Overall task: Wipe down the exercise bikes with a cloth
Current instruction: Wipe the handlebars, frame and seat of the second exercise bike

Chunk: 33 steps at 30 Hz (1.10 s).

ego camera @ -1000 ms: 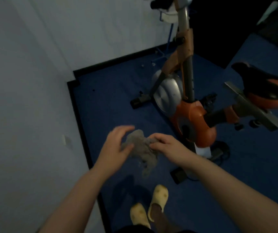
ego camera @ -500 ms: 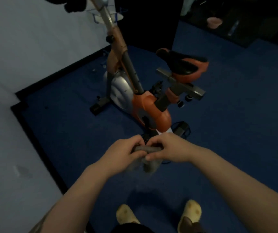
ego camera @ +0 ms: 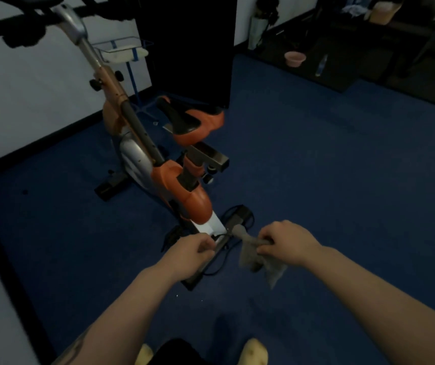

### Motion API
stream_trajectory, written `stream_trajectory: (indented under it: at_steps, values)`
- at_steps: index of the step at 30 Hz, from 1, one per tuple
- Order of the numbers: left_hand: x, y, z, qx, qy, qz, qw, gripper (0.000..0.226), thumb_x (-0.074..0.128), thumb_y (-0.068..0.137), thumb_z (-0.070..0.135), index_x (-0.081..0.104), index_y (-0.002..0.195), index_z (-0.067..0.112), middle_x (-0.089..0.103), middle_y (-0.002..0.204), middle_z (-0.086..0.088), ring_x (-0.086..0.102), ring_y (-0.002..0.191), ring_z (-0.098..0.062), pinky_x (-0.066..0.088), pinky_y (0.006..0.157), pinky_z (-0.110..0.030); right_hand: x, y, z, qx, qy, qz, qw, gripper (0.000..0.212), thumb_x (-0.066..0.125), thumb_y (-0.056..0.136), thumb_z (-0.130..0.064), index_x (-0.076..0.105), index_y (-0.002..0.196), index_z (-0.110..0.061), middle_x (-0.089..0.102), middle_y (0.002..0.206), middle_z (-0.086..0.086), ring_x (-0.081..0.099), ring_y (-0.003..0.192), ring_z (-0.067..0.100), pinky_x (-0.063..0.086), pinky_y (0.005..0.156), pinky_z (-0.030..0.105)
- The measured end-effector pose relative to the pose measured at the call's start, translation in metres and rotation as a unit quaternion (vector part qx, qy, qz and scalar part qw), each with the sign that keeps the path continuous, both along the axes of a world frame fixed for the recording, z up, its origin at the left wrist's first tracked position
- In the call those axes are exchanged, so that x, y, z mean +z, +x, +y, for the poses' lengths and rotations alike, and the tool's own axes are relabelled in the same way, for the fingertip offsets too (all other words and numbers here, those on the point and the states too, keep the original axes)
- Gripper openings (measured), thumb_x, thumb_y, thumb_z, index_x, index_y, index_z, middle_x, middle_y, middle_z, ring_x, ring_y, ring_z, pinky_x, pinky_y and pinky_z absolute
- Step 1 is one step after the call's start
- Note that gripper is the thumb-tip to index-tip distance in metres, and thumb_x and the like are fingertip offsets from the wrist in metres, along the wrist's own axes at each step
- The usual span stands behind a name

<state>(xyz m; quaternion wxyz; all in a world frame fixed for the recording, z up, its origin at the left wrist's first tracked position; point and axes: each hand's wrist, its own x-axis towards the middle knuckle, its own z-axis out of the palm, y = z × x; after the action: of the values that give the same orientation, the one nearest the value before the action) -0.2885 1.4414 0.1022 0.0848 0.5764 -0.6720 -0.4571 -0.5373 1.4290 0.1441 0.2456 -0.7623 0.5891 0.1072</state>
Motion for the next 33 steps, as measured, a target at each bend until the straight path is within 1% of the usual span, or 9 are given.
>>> stream_trajectory:
  at_steps: [3, 7, 12, 14, 18, 20, 26, 30, 33]
  values:
    - [-0.004, -0.031, -0.004, 0.018, 0.013, -0.01, 1.0, 0.016, 0.062, 0.093, 0.026, 0.064, 0.108, 0.027, 0.065, 0.11, 0.008, 0.059, 0.103, -0.006, 0.047, 0.094, -0.025, 0.003, -0.038, -0.015, -0.016, -0.006, 0.009, 1.0, 0.012, 0.059, 0.09, -0.041, 0.059, 0.086, -0.03, 0.061, 0.086, -0.006, 0.057, 0.08, 0.014, 0.04, 0.06, 0.028]
    - [-0.002, -0.053, -0.029, 0.028, 0.024, -0.015, 0.999, 0.009, 0.062, 0.092, 0.026, 0.063, 0.099, 0.032, 0.066, 0.105, 0.011, 0.061, 0.099, -0.003, 0.048, 0.093, -0.026, -0.004, -0.067, -0.042, -0.049, 0.01, -0.033, 0.998, 0.013, 0.06, 0.091, -0.04, 0.063, 0.095, -0.028, 0.063, 0.089, -0.005, 0.059, 0.08, 0.013, 0.046, 0.063, 0.029]
    - [-0.01, -0.086, -0.087, 0.058, 0.008, 0.008, 0.998, 0.011, 0.061, 0.094, 0.025, 0.066, 0.103, 0.026, 0.067, 0.101, 0.013, 0.061, 0.096, 0.0, 0.047, 0.086, -0.019, -0.016, -0.091, -0.098, -0.048, 0.023, -0.048, 0.997, 0.021, 0.06, 0.091, -0.041, 0.065, 0.105, -0.028, 0.065, 0.098, -0.005, 0.06, 0.089, 0.015, 0.051, 0.073, 0.034]
    - [-0.013, -0.106, -0.117, 0.063, 0.006, 0.016, 0.998, 0.012, 0.06, 0.095, 0.024, 0.067, 0.105, 0.024, 0.066, 0.1, 0.013, 0.06, 0.097, -0.002, 0.047, 0.087, -0.02, -0.017, -0.103, -0.128, -0.057, 0.024, -0.05, 0.997, 0.018, 0.06, 0.091, -0.04, 0.066, 0.102, -0.027, 0.066, 0.097, -0.005, 0.061, 0.089, 0.016, 0.053, 0.075, 0.036]
    - [-0.013, -0.143, -0.178, 0.063, -0.004, 0.026, 0.998, 0.011, 0.059, 0.095, 0.02, 0.067, 0.103, 0.02, 0.067, 0.1, 0.007, 0.061, 0.095, -0.007, 0.049, 0.087, -0.023, -0.011, -0.125, -0.19, -0.065, 0.025, -0.046, 0.997, 0.013, 0.059, 0.091, -0.039, 0.064, 0.089, -0.027, 0.064, 0.084, -0.006, 0.061, 0.079, 0.013, 0.049, 0.064, 0.031]
    - [-0.011, -0.159, -0.211, 0.054, -0.005, 0.029, 0.998, 0.01, 0.059, 0.095, 0.02, 0.067, 0.102, 0.021, 0.068, 0.102, 0.006, 0.062, 0.095, -0.008, 0.049, 0.089, -0.026, -0.005, -0.136, -0.219, -0.075, 0.02, -0.057, 0.995, 0.013, 0.058, 0.091, -0.038, 0.066, 0.092, -0.027, 0.065, 0.084, -0.007, 0.061, 0.078, 0.012, 0.051, 0.064, 0.032]
    - [0.004, -0.195, -0.291, 0.049, 0.004, 0.02, 0.999, 0.011, 0.06, 0.095, 0.023, 0.066, 0.104, 0.022, 0.068, 0.105, 0.006, 0.062, 0.098, -0.007, 0.049, 0.092, -0.027, 0.001, -0.182, -0.285, -0.102, 0.025, -0.089, 0.99, 0.016, 0.06, 0.091, -0.04, 0.067, 0.098, -0.028, 0.066, 0.089, -0.009, 0.062, 0.082, 0.01, 0.055, 0.074, 0.035]
    - [-0.005, -0.226, -0.336, 0.059, 0.028, 0.014, 0.998, 0.014, 0.058, 0.095, 0.027, 0.066, 0.106, 0.022, 0.066, 0.108, 0.007, 0.061, 0.1, -0.008, 0.049, 0.094, -0.03, -0.011, -0.215, -0.343, -0.077, 0.041, -0.084, 0.993, 0.018, 0.06, 0.091, -0.041, 0.068, 0.102, -0.028, 0.067, 0.096, -0.009, 0.062, 0.087, 0.01, 0.054, 0.078, 0.034]
    - [-0.01, -0.252, -0.372, 0.109, 0.03, 0.021, 0.993, 0.011, 0.058, 0.096, 0.027, 0.066, 0.102, 0.025, 0.066, 0.108, 0.006, 0.061, 0.102, -0.011, 0.049, 0.094, -0.032, -0.014, -0.238, -0.398, -0.033, 0.044, -0.085, 0.995, 0.018, 0.06, 0.091, -0.04, 0.068, 0.1, -0.027, 0.066, 0.093, -0.008, 0.061, 0.085, 0.009, 0.054, 0.074, 0.031]
